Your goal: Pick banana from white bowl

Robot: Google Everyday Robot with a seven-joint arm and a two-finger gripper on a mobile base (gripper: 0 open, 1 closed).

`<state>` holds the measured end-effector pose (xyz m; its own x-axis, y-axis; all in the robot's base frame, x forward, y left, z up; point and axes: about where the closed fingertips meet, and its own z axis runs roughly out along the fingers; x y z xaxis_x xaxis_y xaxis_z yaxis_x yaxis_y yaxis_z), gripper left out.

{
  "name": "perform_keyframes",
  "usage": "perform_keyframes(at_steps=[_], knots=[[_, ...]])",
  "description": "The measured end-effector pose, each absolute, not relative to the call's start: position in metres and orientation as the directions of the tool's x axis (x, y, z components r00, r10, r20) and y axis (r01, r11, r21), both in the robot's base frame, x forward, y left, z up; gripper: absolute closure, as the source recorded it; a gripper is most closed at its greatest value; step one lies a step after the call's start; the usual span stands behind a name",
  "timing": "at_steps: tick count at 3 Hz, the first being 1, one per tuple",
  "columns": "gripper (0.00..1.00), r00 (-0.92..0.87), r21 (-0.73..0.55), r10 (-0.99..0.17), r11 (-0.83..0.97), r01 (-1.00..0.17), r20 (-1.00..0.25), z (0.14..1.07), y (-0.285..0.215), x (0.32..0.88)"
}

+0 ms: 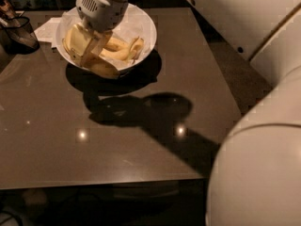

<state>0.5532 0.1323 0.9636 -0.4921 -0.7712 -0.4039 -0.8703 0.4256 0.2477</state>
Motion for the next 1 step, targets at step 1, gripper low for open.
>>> perform_keyframes(at_steps=[1], knots=[[1.00,-0.532,0.265,-0.749,0.462,-0.847,-0.395,0.9713,0.1286,0.5297]])
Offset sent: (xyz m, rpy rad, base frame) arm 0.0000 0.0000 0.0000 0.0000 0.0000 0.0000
